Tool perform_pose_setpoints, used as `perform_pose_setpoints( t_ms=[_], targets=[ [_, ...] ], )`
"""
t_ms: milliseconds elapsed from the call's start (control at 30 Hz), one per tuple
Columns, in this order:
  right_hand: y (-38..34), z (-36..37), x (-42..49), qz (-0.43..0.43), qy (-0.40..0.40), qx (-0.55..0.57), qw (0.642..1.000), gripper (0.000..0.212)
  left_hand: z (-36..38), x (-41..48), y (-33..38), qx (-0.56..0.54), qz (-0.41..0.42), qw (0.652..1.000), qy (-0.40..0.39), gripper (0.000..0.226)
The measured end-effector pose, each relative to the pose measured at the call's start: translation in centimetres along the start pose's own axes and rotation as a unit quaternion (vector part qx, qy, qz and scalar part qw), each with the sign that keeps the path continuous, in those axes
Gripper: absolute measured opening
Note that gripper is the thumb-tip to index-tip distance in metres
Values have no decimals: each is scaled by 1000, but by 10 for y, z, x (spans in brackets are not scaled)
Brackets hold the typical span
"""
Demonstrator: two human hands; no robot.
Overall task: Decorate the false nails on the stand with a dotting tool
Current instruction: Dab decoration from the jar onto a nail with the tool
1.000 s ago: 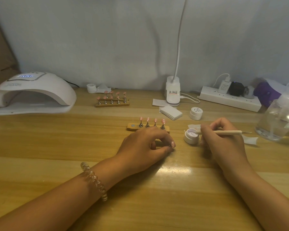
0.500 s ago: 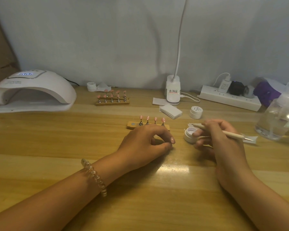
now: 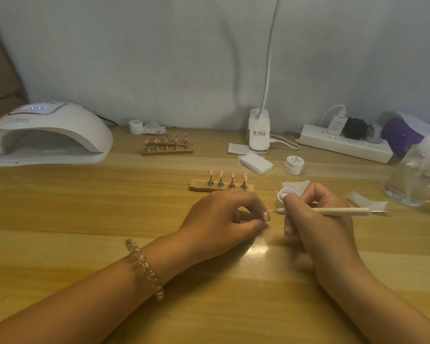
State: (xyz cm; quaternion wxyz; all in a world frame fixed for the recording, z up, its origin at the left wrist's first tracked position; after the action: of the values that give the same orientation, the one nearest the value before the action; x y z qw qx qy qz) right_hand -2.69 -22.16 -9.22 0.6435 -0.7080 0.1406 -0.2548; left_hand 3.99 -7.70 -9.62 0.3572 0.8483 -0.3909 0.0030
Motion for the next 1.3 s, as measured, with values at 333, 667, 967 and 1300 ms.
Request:
perform_pose_setpoints(
  t_ms=[333,667,967,1300],
  targets=[
    [2,1,1,-5,-9,-4,1000,31,1,1,-2,-10,-1,1000,-1,10],
    [0,3,2,-9,-14,-2,1000,31,1,1,-2,-18,2,1000,2,15],
    [2,2,2,-6,-13,3,1000,31,0,1,-2,-15,-1,1000,1,14],
    [0,-1,1,-10,1,13,1000,33,0,0,-2,-14,-2,1000,-3,11]
  ],
)
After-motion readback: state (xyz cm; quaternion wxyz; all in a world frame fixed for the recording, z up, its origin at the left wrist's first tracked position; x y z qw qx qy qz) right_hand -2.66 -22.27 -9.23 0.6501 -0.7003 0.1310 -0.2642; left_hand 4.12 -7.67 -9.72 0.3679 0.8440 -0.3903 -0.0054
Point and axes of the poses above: each hand's wrist, its own x-axis towards the middle knuckle, its own z-axis out of the palm, y = z × x, the point moved 5 cm from there along x, towards the middle knuckle, and after that the axes turned 3 degrees about x, right-handed, at the moved point
